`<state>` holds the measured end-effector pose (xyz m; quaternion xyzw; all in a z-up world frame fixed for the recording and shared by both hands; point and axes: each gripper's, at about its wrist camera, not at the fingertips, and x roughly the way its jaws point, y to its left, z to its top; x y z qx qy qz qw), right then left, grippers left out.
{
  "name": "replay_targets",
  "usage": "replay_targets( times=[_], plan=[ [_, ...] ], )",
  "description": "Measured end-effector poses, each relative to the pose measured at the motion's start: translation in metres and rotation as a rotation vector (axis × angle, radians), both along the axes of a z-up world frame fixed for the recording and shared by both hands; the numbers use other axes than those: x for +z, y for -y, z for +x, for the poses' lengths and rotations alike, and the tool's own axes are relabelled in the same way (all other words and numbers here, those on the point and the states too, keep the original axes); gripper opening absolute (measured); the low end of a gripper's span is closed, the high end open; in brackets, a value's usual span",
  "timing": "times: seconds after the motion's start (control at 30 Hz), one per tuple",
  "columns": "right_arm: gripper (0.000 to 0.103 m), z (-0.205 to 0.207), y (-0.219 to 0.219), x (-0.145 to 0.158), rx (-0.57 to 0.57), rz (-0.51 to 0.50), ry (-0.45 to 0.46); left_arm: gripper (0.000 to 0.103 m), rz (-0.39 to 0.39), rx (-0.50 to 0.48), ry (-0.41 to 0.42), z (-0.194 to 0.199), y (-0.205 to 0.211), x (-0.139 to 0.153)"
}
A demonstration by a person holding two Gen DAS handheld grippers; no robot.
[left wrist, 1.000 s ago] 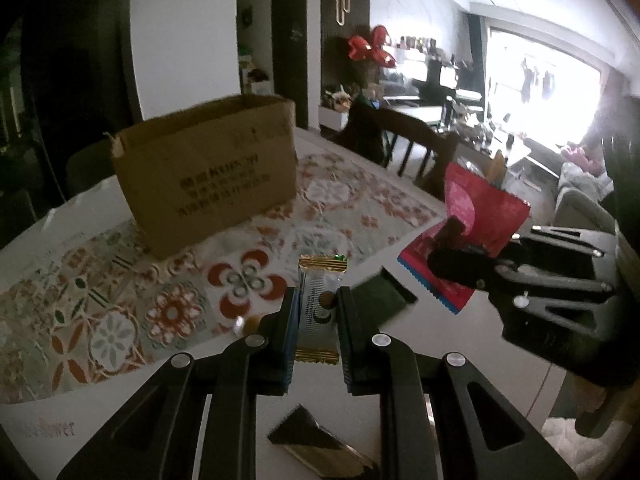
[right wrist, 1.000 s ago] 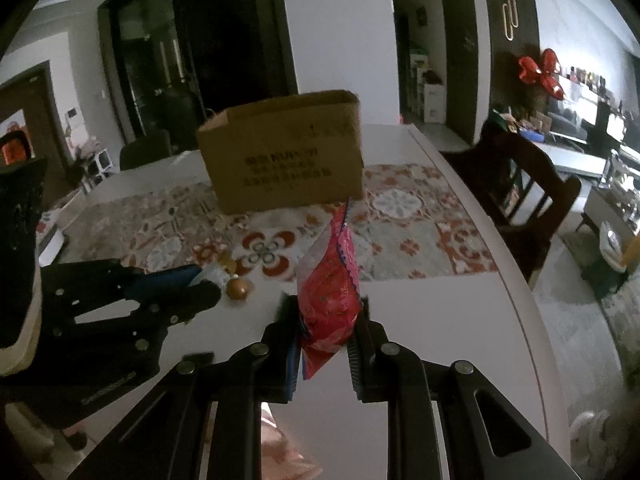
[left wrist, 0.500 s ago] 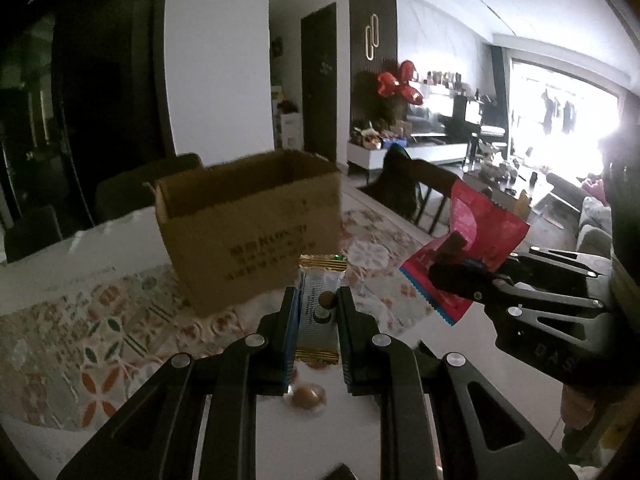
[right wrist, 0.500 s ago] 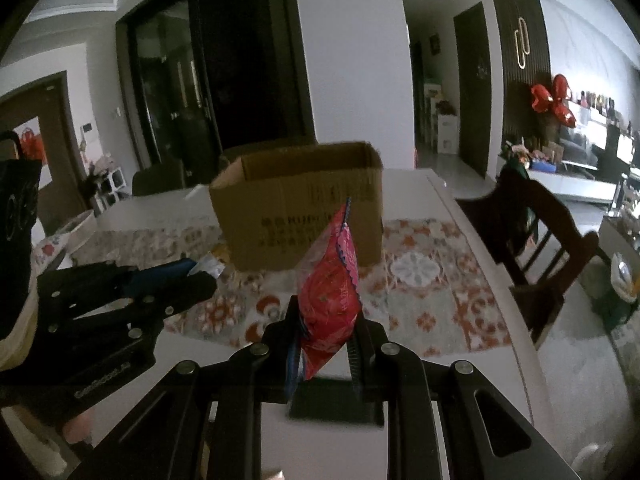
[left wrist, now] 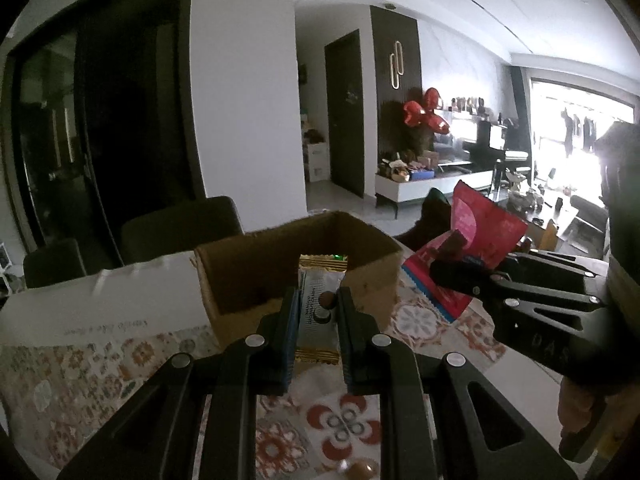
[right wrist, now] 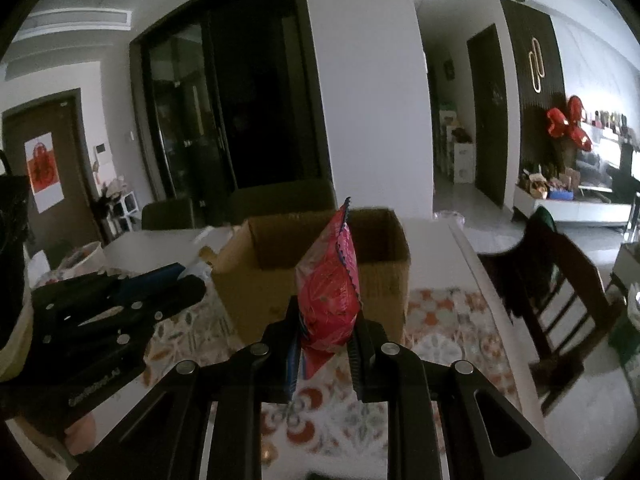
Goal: Organize snacks
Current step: 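Carry the candy and red packet into the cardboard box and open both tools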
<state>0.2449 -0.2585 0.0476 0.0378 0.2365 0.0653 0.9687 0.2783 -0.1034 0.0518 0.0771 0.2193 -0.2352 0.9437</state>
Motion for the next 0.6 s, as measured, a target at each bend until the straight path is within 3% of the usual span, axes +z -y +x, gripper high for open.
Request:
replay_targets(
  times=[0.37, 0.6],
  plan=[
    [0.021, 0.058, -0.003, 0.013, 0.045, -0.018, 0.010, 0.020, -0.005, 0.036, 0.014, 0.050, 0.001, 0.009],
    [0.021, 0.103, -0.001, 0.010, 0.066, -0.020, -0.029, 0.020, -0.013, 0.049, -0.046, 0.094, 0.002, 0.005]
  ],
)
